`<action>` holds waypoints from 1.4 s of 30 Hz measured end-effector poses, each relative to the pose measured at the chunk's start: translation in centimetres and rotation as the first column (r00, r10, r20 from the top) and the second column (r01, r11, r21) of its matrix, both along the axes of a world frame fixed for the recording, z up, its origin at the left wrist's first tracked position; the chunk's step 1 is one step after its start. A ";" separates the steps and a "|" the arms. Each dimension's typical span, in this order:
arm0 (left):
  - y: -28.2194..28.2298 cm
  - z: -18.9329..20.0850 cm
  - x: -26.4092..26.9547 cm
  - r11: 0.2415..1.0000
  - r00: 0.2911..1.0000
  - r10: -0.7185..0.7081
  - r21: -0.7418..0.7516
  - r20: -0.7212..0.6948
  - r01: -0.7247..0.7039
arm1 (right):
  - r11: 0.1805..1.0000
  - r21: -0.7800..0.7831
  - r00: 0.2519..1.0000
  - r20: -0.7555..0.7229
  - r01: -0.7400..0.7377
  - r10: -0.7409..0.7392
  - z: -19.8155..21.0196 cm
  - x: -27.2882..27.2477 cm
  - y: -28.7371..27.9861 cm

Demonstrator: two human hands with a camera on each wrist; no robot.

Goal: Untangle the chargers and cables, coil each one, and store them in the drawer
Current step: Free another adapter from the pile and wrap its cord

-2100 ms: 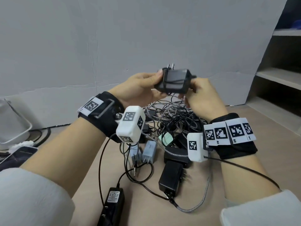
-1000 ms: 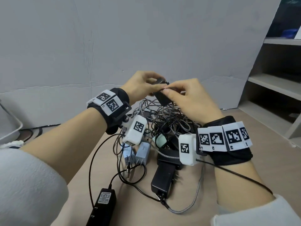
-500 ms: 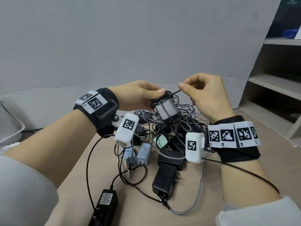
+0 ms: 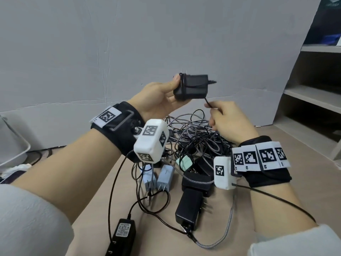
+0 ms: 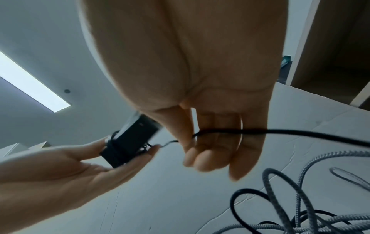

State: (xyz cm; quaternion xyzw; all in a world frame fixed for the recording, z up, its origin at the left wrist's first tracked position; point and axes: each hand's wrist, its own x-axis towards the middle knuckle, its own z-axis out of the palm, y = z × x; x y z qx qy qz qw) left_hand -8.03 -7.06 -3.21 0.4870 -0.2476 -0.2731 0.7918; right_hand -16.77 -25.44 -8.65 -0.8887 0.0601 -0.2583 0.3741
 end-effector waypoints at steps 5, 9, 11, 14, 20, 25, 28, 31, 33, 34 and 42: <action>-1.6 -0.3 -0.5 0.953 0.982 0.168 0.240 0.084 -0.184 | 0.983 -0.146 0.987 -0.137 -0.107 0.087 0.0 -0.3 2.4; -2.4 -0.4 -0.9 0.928 0.959 0.264 0.243 0.101 -0.282 | 0.974 -0.187 0.984 -0.148 -0.128 0.101 0.4 -0.7 3.6; -2.3 -0.3 -1.0 0.922 0.957 0.268 0.257 0.111 -0.288 | 0.968 -0.186 0.980 -0.141 -0.168 0.143 0.6 -0.9 3.9; -1.9 -0.2 -0.8 0.918 0.962 0.256 0.286 0.097 -0.273 | 0.961 -0.170 0.971 -0.141 -0.216 0.194 0.7 -1.1 4.1; -1.1 0.5 0.0 0.938 0.953 0.303 0.179 -0.007 -0.297 | 0.964 -0.078 0.947 -0.224 -0.255 0.232 0.9 -1.6 3.8; 0.0 1.2 1.7 0.894 0.914 0.372 0.203 0.163 -0.400 | 0.978 0.062 0.956 -0.206 -0.199 0.208 0.6 -1.4 2.9; 0.4 1.3 2.2 0.830 0.863 0.346 0.308 0.369 -0.464 | 0.980 0.056 0.979 -0.058 -0.190 0.193 1.3 -1.7 2.8; 0.6 0.9 2.3 0.792 0.836 0.211 0.413 0.507 -0.449 | 0.975 0.072 0.969 0.146 -0.210 0.198 2.0 -1.9 2.9; 0.9 0.7 2.1 0.788 0.836 0.067 0.486 0.544 -0.379 | 0.973 0.110 0.952 0.254 -0.204 0.171 2.2 -2.0 2.8; 1.1 0.7 2.0 0.789 0.837 -0.005 0.517 0.547 -0.332 | 0.974 0.125 0.943 0.300 -0.189 0.145 2.3 -2.0 2.8; 1.5 1.2 1.1 0.752 0.843 -0.319 0.657 0.433 -0.053 | 0.990 0.142 0.931 0.362 -0.006 -0.046 1.6 -1.6 1.4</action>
